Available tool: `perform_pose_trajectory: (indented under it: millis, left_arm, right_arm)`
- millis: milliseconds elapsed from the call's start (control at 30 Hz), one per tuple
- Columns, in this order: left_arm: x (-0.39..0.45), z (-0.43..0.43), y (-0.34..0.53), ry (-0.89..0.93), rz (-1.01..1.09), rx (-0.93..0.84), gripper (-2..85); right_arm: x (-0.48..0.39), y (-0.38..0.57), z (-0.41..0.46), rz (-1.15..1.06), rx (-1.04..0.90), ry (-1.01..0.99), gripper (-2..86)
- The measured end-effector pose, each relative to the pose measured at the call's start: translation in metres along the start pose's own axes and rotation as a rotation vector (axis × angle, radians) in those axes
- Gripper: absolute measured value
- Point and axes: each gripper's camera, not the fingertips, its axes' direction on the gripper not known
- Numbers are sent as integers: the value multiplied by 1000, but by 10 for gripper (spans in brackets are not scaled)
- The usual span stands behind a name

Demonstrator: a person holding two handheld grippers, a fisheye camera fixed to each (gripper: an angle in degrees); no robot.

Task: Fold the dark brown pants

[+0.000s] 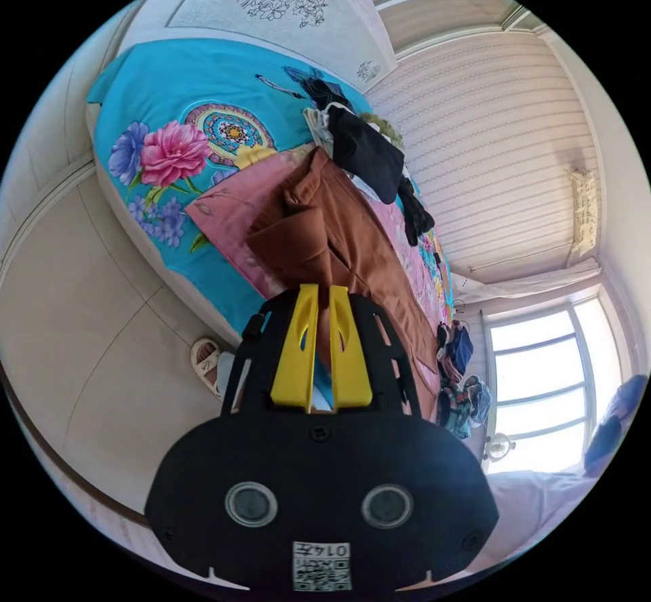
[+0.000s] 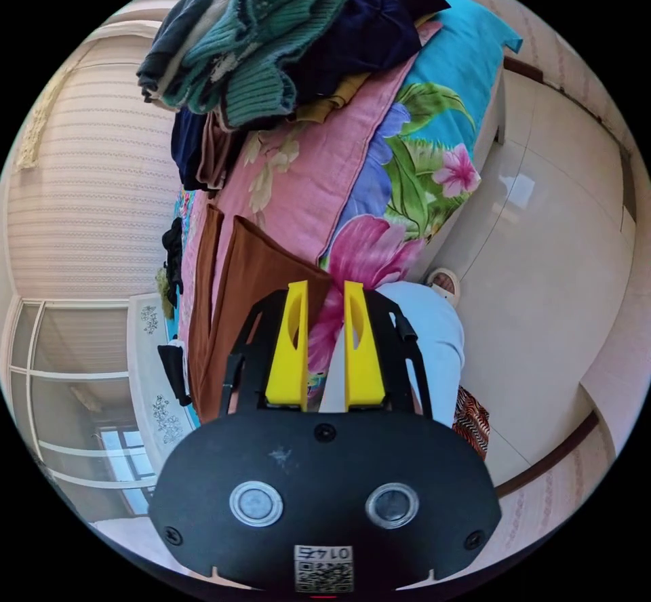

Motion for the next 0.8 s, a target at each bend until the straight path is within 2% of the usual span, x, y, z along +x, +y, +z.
perform_pose_trajectory:
  millis: [100,433,667,800]
  left_arm:
    - [11,5,-1,-3,12,0,5]
    - [14,0,8,-23,-51,16,-1]
    - [14,-15,5,-5,-45,26,-4]
    - [26,-22,-17,97,-34,71,-5]
  right_arm:
    - [8,-10,0,20,-39,-83,92]
    - [16,-34,-26,12,-73,-121,29]
    - [-22,-45,-87,-167,-21,-286,17]
    - [-77,-68,-106,-288,12,-328,15]
